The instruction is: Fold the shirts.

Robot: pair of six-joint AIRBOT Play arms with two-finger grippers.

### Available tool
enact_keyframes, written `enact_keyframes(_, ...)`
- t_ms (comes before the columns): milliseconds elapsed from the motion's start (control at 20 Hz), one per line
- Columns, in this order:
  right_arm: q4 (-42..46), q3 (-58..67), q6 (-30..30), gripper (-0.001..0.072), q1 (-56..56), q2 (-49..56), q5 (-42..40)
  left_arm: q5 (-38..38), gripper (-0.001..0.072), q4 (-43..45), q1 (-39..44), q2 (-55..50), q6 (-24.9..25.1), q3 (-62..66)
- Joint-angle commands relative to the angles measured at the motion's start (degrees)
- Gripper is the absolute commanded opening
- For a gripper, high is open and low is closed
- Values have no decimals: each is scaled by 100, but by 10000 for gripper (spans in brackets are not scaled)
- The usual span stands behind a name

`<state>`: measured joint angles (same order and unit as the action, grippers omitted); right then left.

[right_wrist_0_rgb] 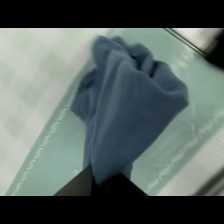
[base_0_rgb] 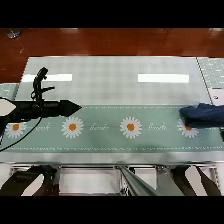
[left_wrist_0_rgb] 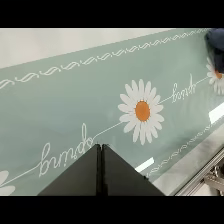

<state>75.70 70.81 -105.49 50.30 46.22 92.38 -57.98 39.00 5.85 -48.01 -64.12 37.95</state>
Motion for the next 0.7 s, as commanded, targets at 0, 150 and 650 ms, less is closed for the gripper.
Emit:
enact_keyframes(0,706,-763,317,22,1150,-809,468,238,20,0,109,-4,68,-50)
enact_keyframes(150,2022,-1270,619,23,1797,-1416,645,380,20,-2,111,-4,66,-50)
enact_keyframes(650,407,-1250,535,572,1958,-1182,-844,717,19,42,0,-317,201,103)
